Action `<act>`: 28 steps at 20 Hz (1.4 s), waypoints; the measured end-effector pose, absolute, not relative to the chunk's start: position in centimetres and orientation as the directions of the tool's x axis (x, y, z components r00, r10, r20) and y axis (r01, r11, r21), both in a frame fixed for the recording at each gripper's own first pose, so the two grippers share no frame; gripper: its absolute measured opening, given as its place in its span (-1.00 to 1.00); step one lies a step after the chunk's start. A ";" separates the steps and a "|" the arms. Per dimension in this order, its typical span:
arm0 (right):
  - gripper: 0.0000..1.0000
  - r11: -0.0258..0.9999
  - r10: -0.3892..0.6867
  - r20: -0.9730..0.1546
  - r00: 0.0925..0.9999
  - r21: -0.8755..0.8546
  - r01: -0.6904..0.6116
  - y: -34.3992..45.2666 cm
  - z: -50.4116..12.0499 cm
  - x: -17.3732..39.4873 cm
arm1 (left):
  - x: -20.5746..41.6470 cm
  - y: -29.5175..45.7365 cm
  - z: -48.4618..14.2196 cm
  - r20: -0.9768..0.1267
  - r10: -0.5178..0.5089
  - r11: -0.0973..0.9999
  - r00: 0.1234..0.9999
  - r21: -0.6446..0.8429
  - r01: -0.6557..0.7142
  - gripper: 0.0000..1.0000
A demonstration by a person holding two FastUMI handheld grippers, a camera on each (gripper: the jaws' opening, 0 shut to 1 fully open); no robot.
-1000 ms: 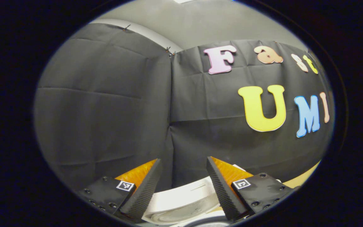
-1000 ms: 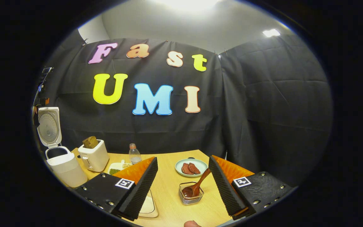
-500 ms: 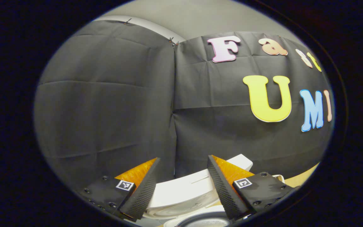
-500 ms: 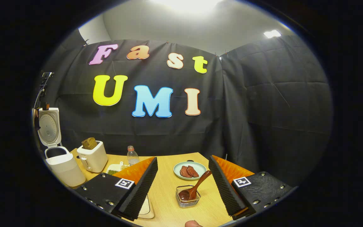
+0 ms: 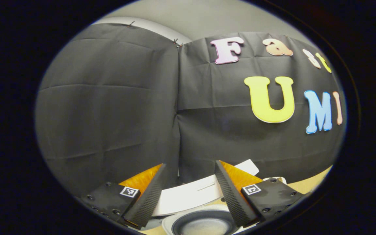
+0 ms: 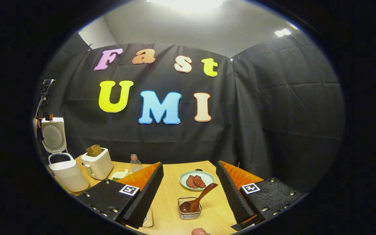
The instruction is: Close the left gripper, press the button to open the rice cooker; take a wooden spoon from the chopstick holder with the right hand, scoop a spoonful of rice and pour it into the rice cooker, then put the wooden spoon back into the chopstick holder.
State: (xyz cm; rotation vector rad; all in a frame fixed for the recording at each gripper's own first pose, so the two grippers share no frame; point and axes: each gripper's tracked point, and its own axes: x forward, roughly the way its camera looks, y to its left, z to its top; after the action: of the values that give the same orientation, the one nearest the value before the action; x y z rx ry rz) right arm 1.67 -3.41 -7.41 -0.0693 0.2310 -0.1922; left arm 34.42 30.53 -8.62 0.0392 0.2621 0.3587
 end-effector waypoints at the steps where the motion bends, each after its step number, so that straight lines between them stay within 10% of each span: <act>1: 0.97 0.980 -0.194 -0.221 0.956 -0.091 0.178 -3.8 -7.4 1.7 | 34.3 30.5 -8.6 -0.248 0.353 0.936 0.902 0.087 -0.342 0.99; 28: 0.97 0.982 -0.170 -0.245 0.955 -0.123 0.143 -11.2 -8.1 1.1 | 28.3 22.9 -20.3 -0.502 0.313 0.948 0.806 0.110 -0.299 0.83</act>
State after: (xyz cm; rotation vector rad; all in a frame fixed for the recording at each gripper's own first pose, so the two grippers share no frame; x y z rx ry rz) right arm 1.12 -11.21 -8.13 -0.1042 0.2577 -0.1592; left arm 28.34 22.94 -20.27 0.0259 0.5417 0.3274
